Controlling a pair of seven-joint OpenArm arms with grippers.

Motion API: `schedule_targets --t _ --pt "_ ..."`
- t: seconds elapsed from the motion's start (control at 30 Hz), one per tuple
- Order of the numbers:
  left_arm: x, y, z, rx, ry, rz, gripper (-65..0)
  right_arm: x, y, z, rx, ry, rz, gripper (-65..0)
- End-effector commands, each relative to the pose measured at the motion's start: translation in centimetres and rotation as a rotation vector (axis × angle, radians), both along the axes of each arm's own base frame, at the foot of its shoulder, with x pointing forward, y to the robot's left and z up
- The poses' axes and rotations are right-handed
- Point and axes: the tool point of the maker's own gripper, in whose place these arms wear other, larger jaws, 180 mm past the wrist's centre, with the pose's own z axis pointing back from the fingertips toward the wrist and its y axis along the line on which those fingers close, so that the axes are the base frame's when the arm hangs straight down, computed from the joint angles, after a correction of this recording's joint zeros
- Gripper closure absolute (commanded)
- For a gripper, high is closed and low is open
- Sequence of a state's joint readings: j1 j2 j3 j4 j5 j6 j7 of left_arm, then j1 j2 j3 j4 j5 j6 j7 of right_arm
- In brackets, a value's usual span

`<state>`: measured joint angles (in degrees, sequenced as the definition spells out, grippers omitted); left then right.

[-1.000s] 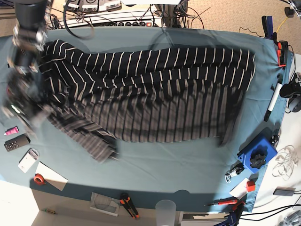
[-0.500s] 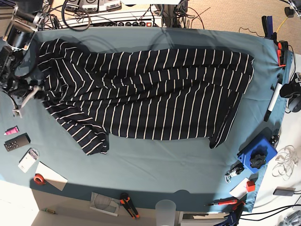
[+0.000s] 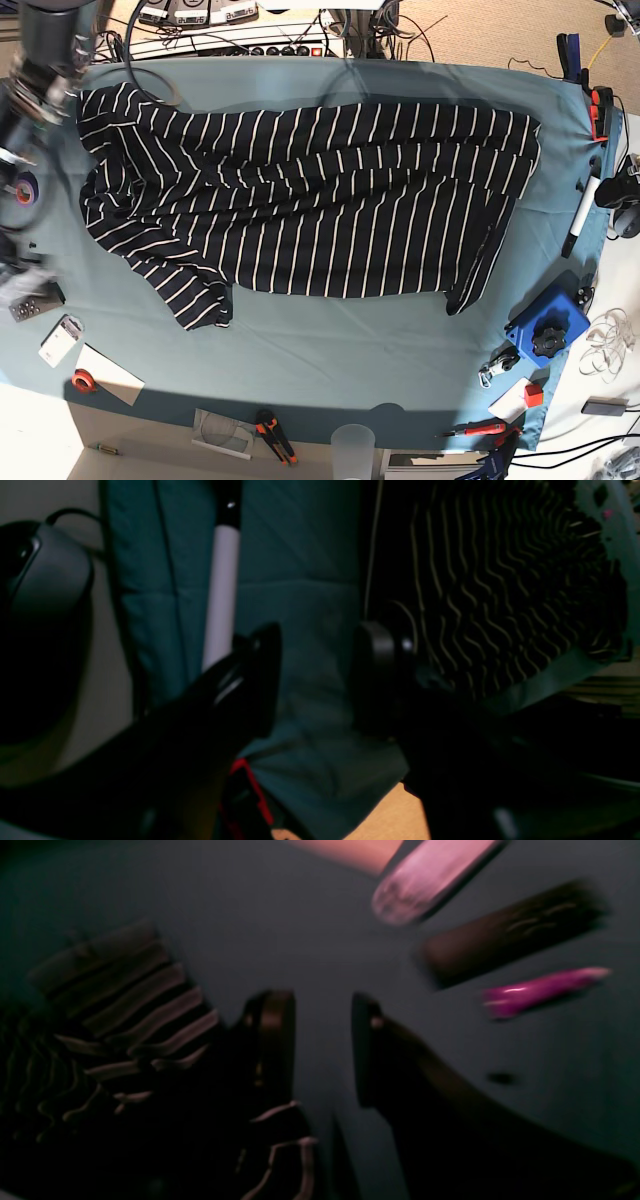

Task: Layout the t-shirt on the table in an organized manner, then fold the t-shirt properly
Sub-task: 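Drag the shirt hem with the right gripper to straighten it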

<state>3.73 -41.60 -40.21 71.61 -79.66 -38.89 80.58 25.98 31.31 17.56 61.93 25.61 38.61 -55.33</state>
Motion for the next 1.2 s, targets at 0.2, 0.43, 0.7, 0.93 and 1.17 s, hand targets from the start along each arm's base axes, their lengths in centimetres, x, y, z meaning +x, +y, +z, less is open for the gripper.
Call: schedule_targets --t 0.2,0.43,0.7,0.93,1.17 --pt "0.9 0.7 1.9 0.019 -0.053 -0.001 -26.0 5.6 7.0 -0.6 -0.207 -0.044 0.105 -19.4" --pt "0.9 0.7 1.9 0.019 -0.053 -0.001 -26.0 5.9 7.8 -6.3 -0.147 0.098 0.045 -19.4" --pt "0.9 0.7 2.0 0.017 -0.056 -0.001 -26.0 3.7 6.9 -9.8 -0.15 0.22 0.029 -19.4" --pt "0.9 0.7 1.9 0.017 -0.056 -0.001 -26.0 0.5 6.2 -11.4 -0.167 0.425 0.013 0.0" --pt "1.1 0.8 2.0 0.022 -0.062 0.007 -26.0 4.1 3.4 -5.8 -0.234 0.192 -0.04 0.0"
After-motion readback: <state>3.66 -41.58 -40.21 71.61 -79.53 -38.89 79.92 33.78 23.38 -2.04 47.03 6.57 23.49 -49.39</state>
